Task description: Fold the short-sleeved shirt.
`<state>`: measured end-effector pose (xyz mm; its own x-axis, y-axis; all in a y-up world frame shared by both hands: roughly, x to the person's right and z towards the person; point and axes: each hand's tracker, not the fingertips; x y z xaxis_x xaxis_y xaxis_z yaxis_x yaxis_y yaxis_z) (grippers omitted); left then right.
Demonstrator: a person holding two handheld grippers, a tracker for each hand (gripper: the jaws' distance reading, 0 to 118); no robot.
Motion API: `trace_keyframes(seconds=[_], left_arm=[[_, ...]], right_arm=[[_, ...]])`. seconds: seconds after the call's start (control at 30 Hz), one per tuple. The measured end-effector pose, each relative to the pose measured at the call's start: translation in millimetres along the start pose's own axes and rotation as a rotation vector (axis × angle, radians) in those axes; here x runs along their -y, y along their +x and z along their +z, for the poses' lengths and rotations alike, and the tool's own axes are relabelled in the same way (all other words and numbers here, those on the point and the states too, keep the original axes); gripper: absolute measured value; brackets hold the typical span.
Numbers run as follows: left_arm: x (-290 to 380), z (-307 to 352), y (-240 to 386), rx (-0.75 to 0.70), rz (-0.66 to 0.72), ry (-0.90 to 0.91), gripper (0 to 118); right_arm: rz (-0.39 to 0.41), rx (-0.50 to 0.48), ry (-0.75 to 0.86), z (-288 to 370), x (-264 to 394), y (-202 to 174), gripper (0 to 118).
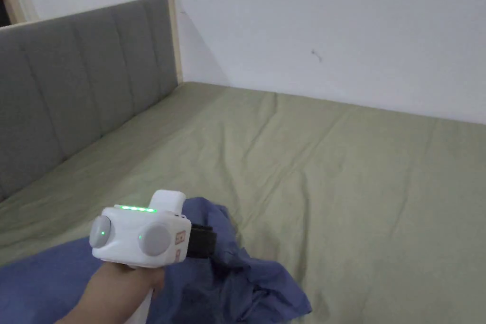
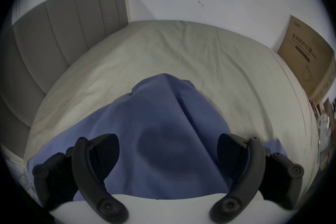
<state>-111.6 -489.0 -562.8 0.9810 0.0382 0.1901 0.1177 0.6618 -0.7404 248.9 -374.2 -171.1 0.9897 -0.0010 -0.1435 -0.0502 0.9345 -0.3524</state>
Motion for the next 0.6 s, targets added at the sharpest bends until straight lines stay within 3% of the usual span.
trace_keyframes(seconds=[0.1, 0.13, 0.17, 0.23, 0.27, 0.33, 0.6], left_arm=[[-8, -33, 2, -0.025, 0.03, -0.1, 110], [-2, -36, 4, -0.052, 0.006, -0.121, 94], [2, -39, 4, -0.05, -0.038, -0.128, 61], [10, -33, 6, -0.134, -0.112, -0.075, 33], [13, -27, 7, -0.091, -0.087, -0.051, 8], [17, -18, 7, -0.114, -0.098, -0.043, 5], [-14, 95, 81, 0.059, -0.224, 0.126, 5]], right_arm=[[0.005, -0.003, -0.037, -9, 9, 5, 0], [0.007, -0.003, -0.047, -12, 12, 6, 0], [0.004, -0.008, -0.057, -13, 13, 7, 0], [-0.006, -0.015, -0.066, -14, 15, 9, 0], [-0.01, -0.017, -0.065, -12, 16, 10, 0], [-0.012, -0.016, -0.062, -7, 17, 12, 0], [-0.064, 0.035, 0.051, 57, -2, 22, 0]])
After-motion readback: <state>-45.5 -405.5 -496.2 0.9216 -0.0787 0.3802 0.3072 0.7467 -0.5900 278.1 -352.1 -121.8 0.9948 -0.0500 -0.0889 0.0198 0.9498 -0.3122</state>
